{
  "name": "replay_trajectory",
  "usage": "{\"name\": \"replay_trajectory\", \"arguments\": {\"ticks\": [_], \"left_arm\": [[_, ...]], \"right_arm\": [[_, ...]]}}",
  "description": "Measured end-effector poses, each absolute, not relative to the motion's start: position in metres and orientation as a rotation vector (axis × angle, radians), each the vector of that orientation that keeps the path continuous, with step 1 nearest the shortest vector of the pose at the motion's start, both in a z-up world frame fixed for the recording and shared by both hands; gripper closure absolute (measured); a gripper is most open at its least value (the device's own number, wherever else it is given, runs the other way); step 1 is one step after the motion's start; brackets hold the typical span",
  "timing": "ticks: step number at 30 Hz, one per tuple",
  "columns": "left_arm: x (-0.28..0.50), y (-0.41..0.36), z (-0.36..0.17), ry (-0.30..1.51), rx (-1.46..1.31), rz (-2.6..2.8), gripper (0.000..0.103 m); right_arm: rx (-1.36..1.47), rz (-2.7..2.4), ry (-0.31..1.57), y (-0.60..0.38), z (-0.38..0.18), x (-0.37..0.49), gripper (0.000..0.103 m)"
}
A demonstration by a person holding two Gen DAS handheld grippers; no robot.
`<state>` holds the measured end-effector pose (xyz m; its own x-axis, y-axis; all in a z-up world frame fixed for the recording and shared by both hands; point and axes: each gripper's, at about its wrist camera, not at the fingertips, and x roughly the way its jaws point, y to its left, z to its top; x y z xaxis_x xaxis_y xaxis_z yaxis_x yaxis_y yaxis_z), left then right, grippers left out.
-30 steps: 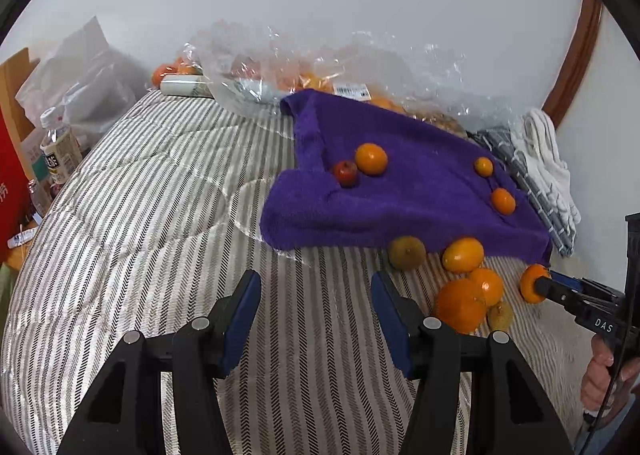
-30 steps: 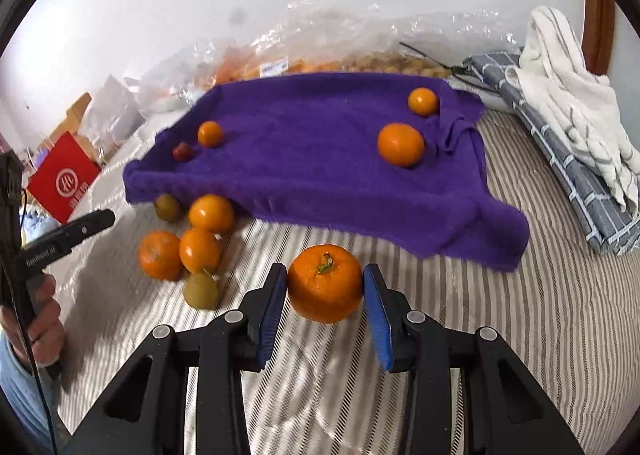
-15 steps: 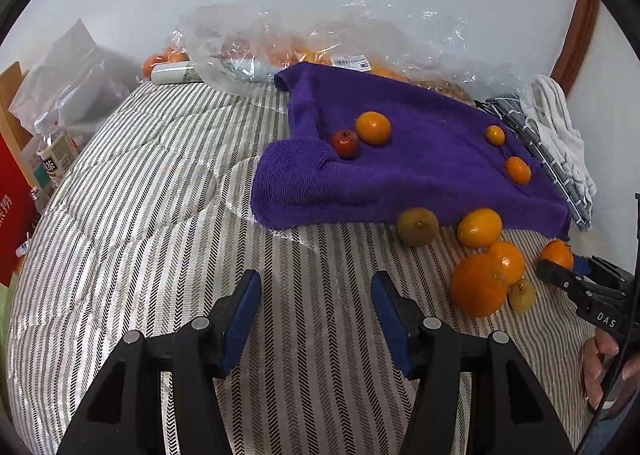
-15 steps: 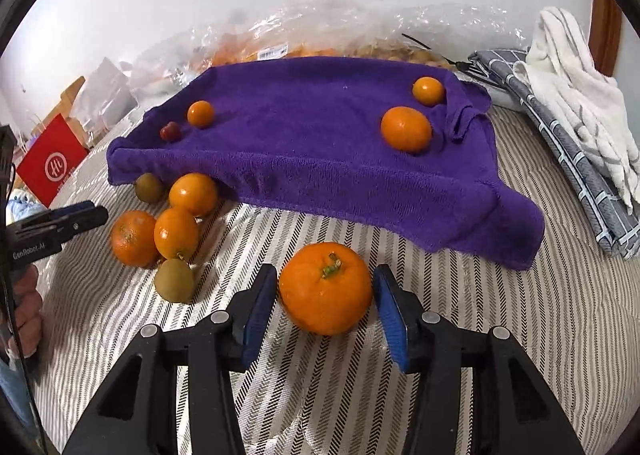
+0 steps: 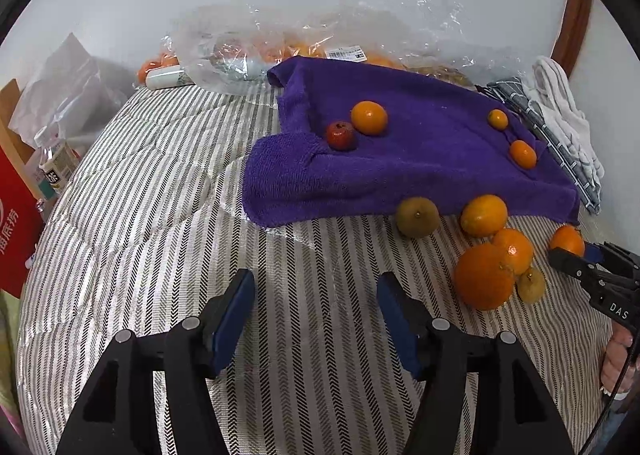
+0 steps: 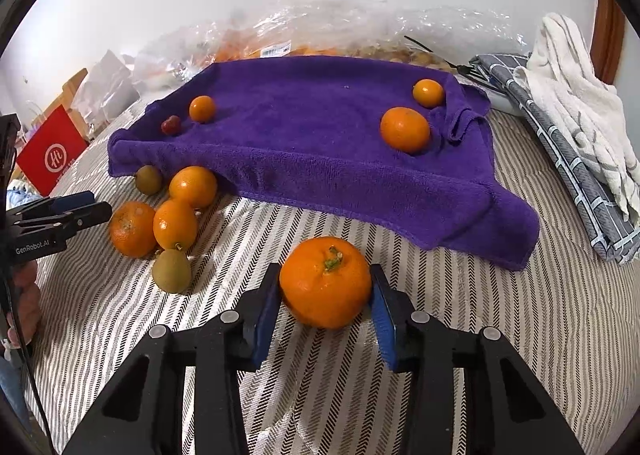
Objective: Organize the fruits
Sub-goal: 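Close the right gripper on the leafy tangerine on the bedspread, then carry the tangerine over the towel with the right gripper while the left grasps a yellow-green fruit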
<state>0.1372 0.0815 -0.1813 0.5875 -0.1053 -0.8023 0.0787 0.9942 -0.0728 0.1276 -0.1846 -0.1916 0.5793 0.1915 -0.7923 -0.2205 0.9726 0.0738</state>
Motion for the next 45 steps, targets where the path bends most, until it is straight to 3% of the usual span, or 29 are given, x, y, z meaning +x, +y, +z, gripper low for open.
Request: {"name": "replay_trajectory", "arguments": {"ticks": [5,10,17,24,29,31,45], "left_arm": [[0.137,0.089,-0.18,0.926,-0.085,-0.125,0.042],[0.137,0.086,-0.177,0.927,-0.111,-0.113,0.067],[0.156,0.053,-0.156,0.929,-0.161,-0.223,0.067],[0.178,0.031,-0.175,0.987,-0.136,-0.215,0.067],[0.178,0.035,-0.181,0.958,-0.163,-0.225,0.068],[0.178,0.035,-0.183,0.943,-0.147,-0.232,0.076],[0.165,0.057,-0.159,0.805,-0.27,-0.293,0.076]], "right_arm": [[-0.008,0.214,0.906,-0.192,-0.189,0.126,0.061],[0.016,0.181,0.888,-0.201,-0.186,0.123,0.061],[0.085,0.125,0.897,-0.22,-0.186,0.128,0.061],[0.157,0.097,0.903,-0.236,-0.188,0.131,0.061],[0.175,0.096,0.899,-0.238,-0.188,0.132,0.061],[0.159,0.098,0.891,-0.236,-0.187,0.132,0.061],[0.124,0.139,0.83,-0.225,-0.178,0.123,0.061]]}}
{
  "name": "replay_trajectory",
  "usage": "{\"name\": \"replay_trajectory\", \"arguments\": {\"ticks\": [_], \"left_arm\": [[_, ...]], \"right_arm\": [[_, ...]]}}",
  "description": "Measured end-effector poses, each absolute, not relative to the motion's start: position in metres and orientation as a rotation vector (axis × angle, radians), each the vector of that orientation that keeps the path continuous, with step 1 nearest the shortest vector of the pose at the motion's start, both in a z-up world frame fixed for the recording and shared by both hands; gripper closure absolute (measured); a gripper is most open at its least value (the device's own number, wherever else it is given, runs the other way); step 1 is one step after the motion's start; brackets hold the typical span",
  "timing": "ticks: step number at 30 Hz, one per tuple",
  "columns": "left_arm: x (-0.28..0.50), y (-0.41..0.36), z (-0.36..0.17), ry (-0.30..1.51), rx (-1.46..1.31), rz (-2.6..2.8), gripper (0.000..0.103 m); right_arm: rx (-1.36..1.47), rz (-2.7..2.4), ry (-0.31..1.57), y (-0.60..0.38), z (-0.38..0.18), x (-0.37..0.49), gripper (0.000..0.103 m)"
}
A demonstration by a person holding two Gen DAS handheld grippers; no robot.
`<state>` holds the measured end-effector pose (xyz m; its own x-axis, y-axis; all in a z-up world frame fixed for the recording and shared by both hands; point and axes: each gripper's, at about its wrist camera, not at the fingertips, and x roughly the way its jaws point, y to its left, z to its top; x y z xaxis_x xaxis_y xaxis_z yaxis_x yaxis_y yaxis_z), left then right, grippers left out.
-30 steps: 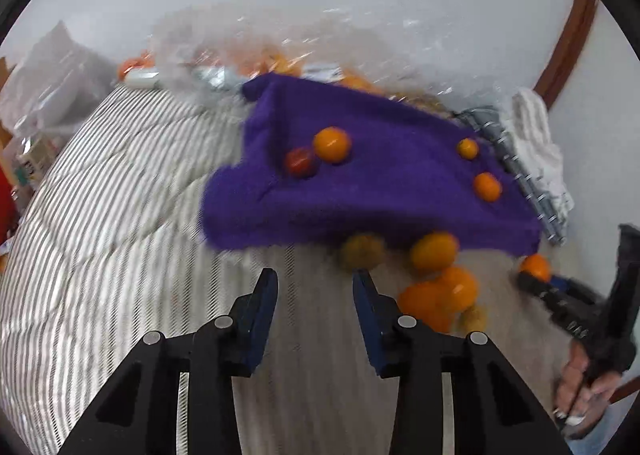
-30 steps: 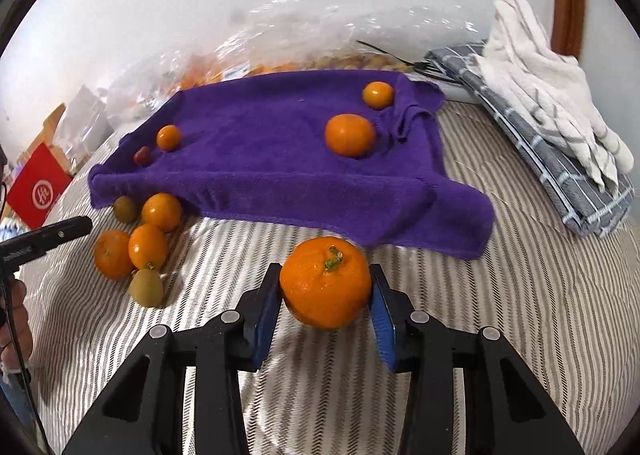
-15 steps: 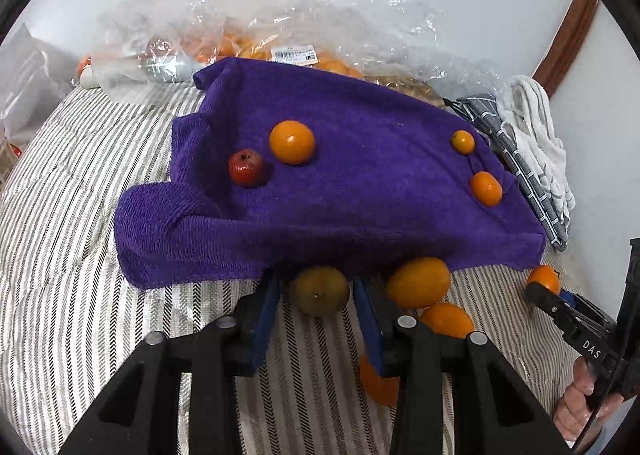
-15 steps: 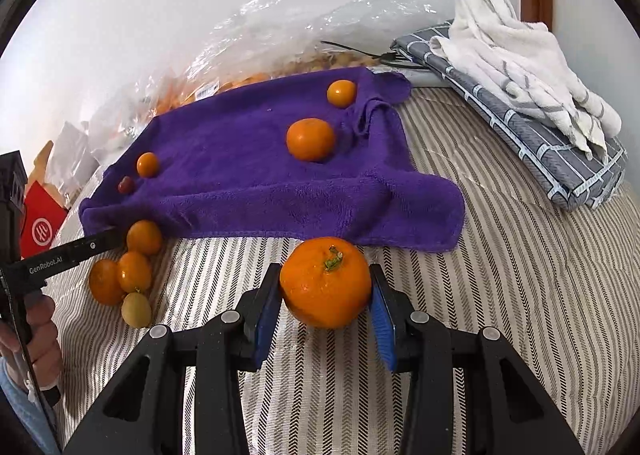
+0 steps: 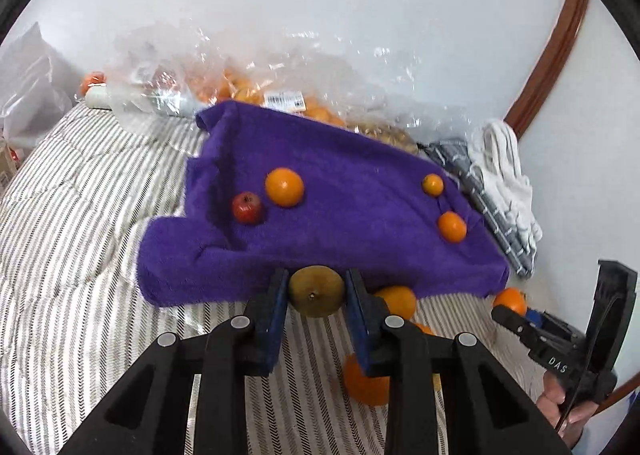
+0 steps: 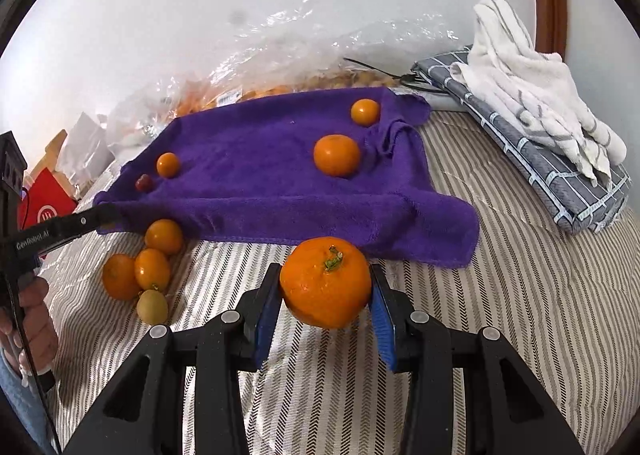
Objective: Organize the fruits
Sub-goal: 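Carry the tangerine over the towel with the right gripper while the left grasps a yellow-green fruit, then open the right gripper on the towel while the left releases the yellow-green fruit there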
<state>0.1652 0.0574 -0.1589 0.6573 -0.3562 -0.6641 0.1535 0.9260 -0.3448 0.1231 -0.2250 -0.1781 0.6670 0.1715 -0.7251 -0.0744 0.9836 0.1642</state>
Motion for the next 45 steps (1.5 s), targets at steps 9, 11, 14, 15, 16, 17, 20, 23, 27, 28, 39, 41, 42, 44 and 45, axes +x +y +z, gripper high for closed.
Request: {"name": "replay_trajectory", "arguments": {"ticks": [9,11,14,15,16,17,20,23,27,28,39,41,42,44,45], "left_arm": [[0.156,0.078,-0.139,0.706,-0.299,-0.234,0.076],[0.153,0.078,-0.132,0.667,-0.265,-0.202,0.076],[0.15,0.078,-0.12,0.631,-0.24,-0.193,0.076],[0.15,0.078,-0.117,0.629,-0.244,-0.194,0.076],[0.15,0.079,-0.112,0.63,-0.253,-0.198,0.076],[0.152,0.08,-0.106,0.632,-0.262,-0.208,0.076],[0.159,0.08,-0.086,0.619,-0.249,-0.207,0.076],[0.173,0.077,-0.072,0.595,-0.232,-0.18,0.076],[0.198,0.071,-0.077,0.601,-0.271,-0.169,0.076],[0.203,0.069,-0.084,0.606,-0.272,-0.164,0.076],[0.218,0.068,-0.138,0.713,-0.252,-0.151,0.076],[0.219,0.067,-0.14,0.719,-0.254,-0.152,0.076],[0.22,0.067,-0.141,0.72,-0.251,-0.15,0.076],[0.22,0.065,-0.144,0.723,-0.242,-0.144,0.076],[0.221,0.065,-0.144,0.725,-0.24,-0.143,0.076]], "right_arm": [[0.143,0.129,0.818,-0.229,-0.156,0.124,0.061],[0.127,0.126,0.803,-0.228,-0.144,0.123,0.061],[0.1,0.121,0.77,-0.226,-0.122,0.126,0.061],[0.097,0.124,0.759,-0.225,-0.114,0.129,0.061],[0.095,0.126,0.753,-0.225,-0.108,0.132,0.061],[0.091,0.128,0.743,-0.224,-0.101,0.137,0.061],[0.093,0.135,0.717,-0.221,-0.086,0.151,0.061],[0.111,0.153,0.695,-0.217,-0.076,0.17,0.061],[0.137,0.181,0.691,-0.209,-0.078,0.195,0.061],[0.145,0.189,0.701,-0.208,-0.083,0.201,0.061],[0.158,0.175,0.86,-0.218,-0.153,0.221,0.061],[0.173,0.177,0.868,-0.221,-0.155,0.22,0.061],[0.174,0.185,0.873,-0.221,-0.156,0.22,0.061],[0.162,0.199,0.896,-0.218,-0.16,0.222,0.061],[0.14,0.191,0.917,-0.215,-0.165,0.223,0.061]]}}
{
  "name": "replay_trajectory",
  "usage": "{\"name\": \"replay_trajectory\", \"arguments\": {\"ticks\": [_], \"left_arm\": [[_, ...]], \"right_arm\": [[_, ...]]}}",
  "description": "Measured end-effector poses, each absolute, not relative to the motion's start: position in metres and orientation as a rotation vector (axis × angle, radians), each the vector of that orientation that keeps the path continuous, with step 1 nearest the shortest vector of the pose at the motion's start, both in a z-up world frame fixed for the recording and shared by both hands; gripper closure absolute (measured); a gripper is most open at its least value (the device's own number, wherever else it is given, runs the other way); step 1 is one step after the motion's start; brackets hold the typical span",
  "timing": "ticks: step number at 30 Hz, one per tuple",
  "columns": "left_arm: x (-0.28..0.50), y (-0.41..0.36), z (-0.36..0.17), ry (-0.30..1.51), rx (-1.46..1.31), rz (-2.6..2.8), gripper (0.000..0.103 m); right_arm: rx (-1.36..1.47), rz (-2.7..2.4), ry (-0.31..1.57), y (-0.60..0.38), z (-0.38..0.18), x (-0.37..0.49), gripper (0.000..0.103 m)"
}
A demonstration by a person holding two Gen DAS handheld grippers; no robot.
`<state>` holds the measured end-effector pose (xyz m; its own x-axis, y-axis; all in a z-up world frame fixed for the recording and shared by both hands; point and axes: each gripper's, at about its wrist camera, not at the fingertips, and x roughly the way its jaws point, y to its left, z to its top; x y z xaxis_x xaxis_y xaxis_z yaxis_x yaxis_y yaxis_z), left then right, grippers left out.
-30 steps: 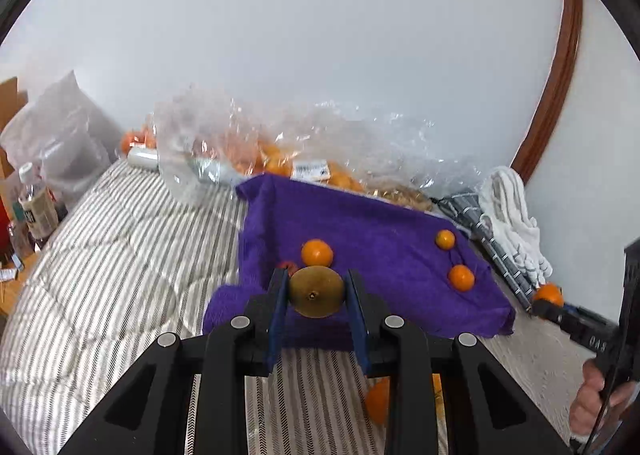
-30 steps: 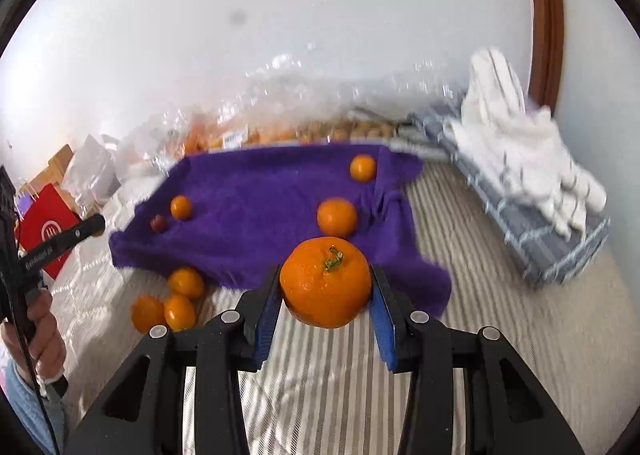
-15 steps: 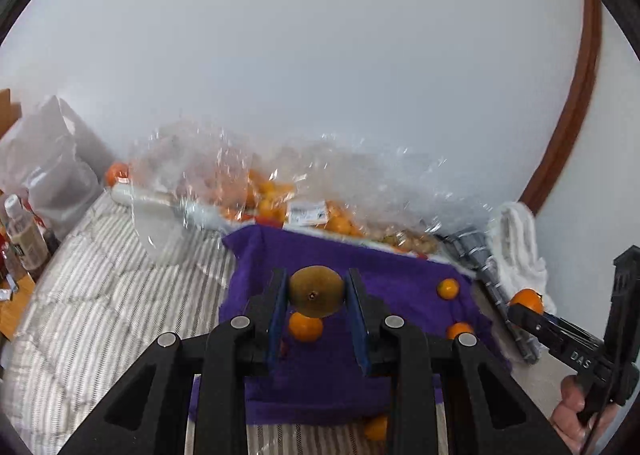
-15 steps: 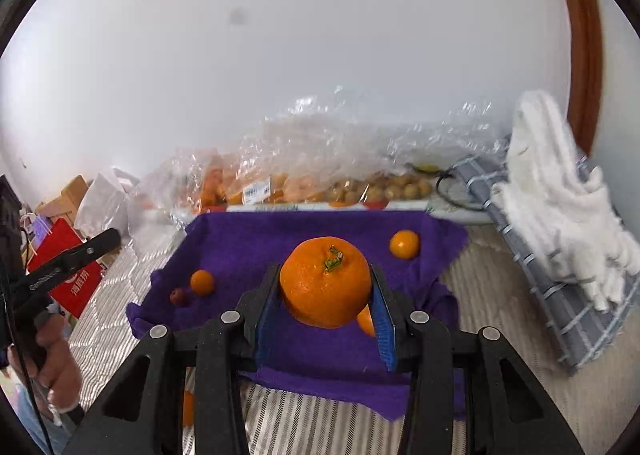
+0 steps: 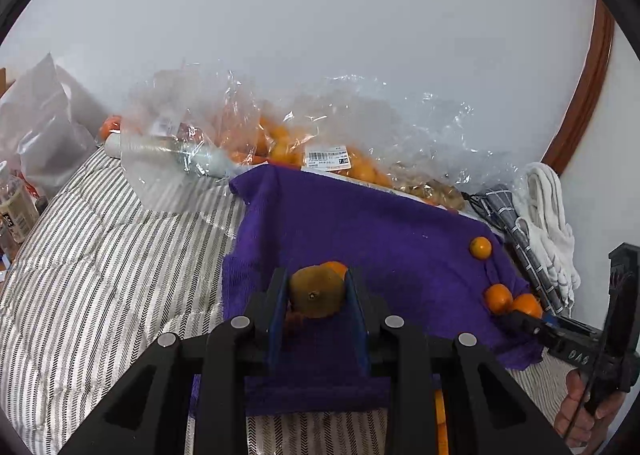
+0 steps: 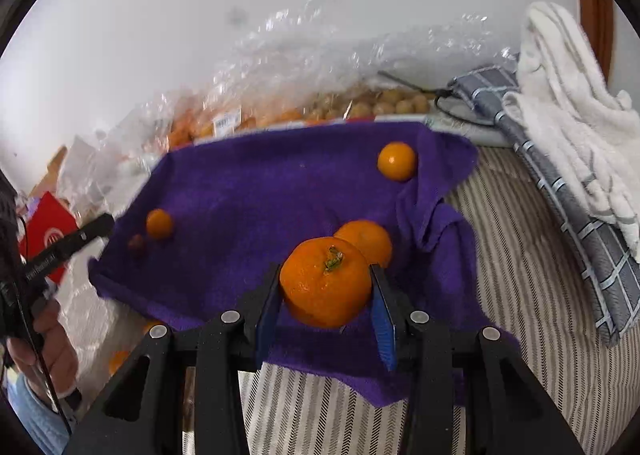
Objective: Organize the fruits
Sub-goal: 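Open the right gripper on the towel while the left releases the yellow-green fruit there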
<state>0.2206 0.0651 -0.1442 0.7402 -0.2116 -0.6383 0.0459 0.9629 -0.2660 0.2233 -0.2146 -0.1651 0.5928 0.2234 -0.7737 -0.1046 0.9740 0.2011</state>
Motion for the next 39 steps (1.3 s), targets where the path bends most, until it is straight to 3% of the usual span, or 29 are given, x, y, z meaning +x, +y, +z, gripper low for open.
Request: {"name": "replay_trajectory", "arguments": {"ticks": [17,26,39], "left_arm": [[0.227,0.051,-0.16,0.813,-0.196,-0.142,0.076],[0.23,0.053,-0.163,0.841,-0.198,-0.136,0.076],[0.229,0.046,-0.163,0.839,-0.154,-0.132,0.076]], "right_arm": [[0.07,0.124,0.955,-0.204,-0.176,0.227,0.06],[0.094,0.105,0.901,-0.209,-0.157,0.221,0.046],[0.064,0.077,0.847,-0.205,-0.147,0.213,0.046]]}}
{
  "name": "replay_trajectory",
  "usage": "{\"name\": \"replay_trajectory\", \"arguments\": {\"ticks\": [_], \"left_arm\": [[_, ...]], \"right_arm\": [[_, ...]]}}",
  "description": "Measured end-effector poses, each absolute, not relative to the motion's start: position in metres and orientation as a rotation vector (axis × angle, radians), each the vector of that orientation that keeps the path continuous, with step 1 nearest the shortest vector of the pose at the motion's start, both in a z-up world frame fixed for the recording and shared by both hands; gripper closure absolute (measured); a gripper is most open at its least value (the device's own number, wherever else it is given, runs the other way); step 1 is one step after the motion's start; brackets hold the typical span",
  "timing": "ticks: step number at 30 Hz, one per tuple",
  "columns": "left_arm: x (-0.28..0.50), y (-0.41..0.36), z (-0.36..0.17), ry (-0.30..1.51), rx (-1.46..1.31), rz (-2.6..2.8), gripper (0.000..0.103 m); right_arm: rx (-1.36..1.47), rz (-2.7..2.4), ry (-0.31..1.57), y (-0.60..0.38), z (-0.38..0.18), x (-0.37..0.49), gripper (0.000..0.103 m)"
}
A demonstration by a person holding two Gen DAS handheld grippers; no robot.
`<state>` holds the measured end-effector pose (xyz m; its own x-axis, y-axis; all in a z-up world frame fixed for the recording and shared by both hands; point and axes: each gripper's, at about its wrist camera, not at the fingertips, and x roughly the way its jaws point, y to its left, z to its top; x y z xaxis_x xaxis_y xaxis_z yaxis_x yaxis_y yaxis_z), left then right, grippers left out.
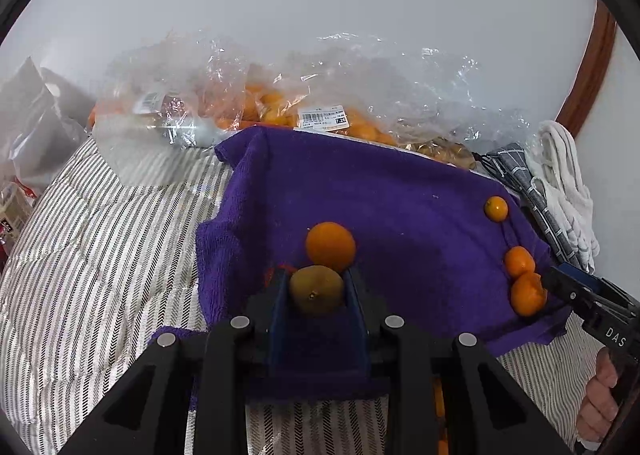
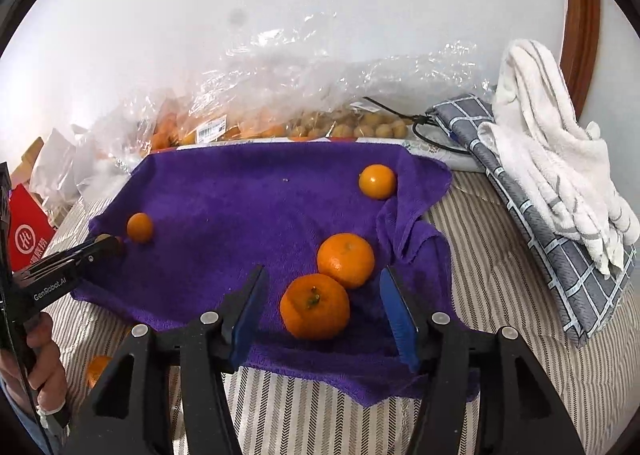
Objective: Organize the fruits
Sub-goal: 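Open the right gripper on the towel while the left releases the yellow-green fruit there, then grasp a yellow-green fruit on the bedspread with the right gripper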
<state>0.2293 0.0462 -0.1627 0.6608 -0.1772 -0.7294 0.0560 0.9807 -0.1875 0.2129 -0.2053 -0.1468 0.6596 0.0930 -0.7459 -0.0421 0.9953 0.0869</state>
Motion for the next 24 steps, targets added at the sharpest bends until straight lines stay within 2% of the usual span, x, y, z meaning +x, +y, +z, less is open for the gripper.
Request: {"name": "replay_trajectory", "arguments": {"ticks": [8,12,16,24], "left_arm": [[0.23,0.046,-0.162,0.845,-0.16,-0.134,0.074],[0.229,0.047,-0.161,0.84,-0.169,-0.134,0.067],[0.224,0.047,-0.155,0.8,-0.168,-0.125,0.067],[0.218,0.056,-0.143,0.728,-0.177,-0.094,0.067]], "right_arm": [[0.081,0.083,0.826,-0.205,-0.145,0.21,0.046],[0.071,0.062,0.823,-0.205,-0.144,0.208,0.046],[0.042,0.036,0.779,-0.203,-0.14,0.204,0.046],[0.066,0.105,0.83,-0.198,-0.141,0.205,0.048]]}}
